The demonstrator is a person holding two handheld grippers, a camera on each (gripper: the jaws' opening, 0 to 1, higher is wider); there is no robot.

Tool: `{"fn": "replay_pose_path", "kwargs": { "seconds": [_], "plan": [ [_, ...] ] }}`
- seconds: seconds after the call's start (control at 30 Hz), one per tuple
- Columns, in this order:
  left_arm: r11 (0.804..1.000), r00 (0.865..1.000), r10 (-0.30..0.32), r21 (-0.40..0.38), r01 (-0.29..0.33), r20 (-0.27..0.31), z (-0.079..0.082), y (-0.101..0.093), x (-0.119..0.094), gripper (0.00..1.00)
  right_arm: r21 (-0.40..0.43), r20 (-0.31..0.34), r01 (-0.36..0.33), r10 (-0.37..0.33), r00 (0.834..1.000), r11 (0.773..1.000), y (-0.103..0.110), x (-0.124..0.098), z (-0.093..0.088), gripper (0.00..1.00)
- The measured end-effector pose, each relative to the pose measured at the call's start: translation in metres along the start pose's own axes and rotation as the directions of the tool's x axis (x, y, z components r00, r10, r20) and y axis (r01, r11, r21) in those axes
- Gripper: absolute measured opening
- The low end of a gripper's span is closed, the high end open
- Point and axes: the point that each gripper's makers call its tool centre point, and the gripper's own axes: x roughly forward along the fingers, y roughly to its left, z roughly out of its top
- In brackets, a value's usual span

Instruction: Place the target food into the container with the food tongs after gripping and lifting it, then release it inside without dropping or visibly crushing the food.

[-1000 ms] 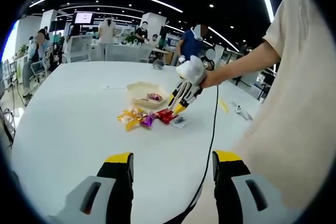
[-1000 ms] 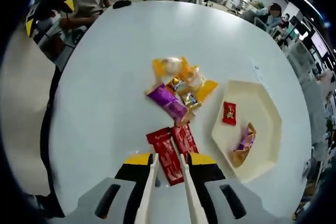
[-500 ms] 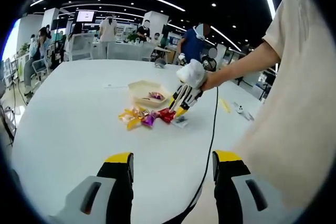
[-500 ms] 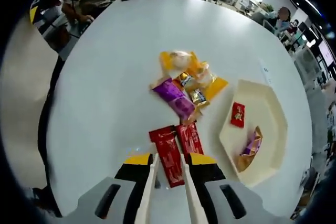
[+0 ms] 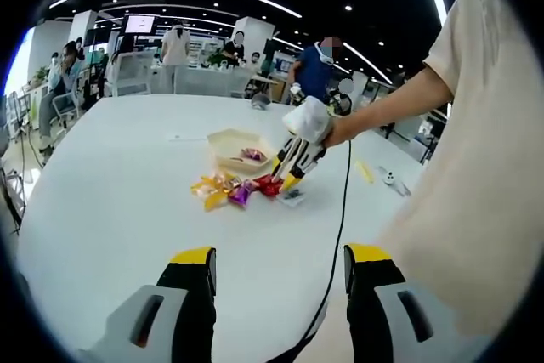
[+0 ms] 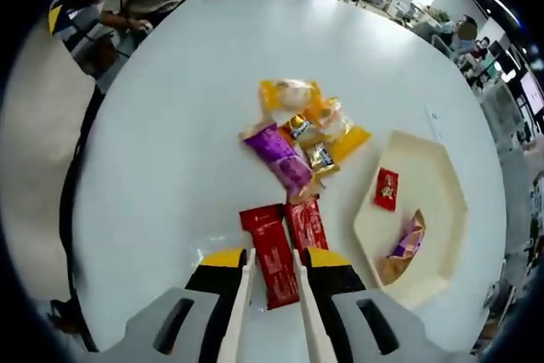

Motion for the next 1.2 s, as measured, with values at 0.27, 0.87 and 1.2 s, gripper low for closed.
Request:
{"fn": "replay_pose_path", "kwargs": {
  "seconds": [0.27, 0.87, 1.2],
  "plan": [
    [1.0, 1.0, -0.001, 0.001, 0.001, -0.004, 0.0011, 0.0014, 0.0018, 0.61, 0.004, -0.007, -0.007, 0.007, 1.0, 1.0, -0.0012, 0.0072, -0.0023, 0.26],
    [1.0, 1.0, 0.002, -0.005, -0.002, -0.01, 0.0001, 0.0017, 0.0046, 0.61, 0.062, -0.004, -0.012, 0.012, 1.0, 0.998, -0.0045, 0.0085, -0.0024, 0.22],
    [1.0, 1.0, -0.003, -0.002, 0.003, -0.01, 0.0008, -0.0012, 0.0052, 0.61, 0.069, 0.017, -0.004, 0.003, 1.0, 0.998, -0.003, 0.0, 0.0065, 0.22]
  ]
}}
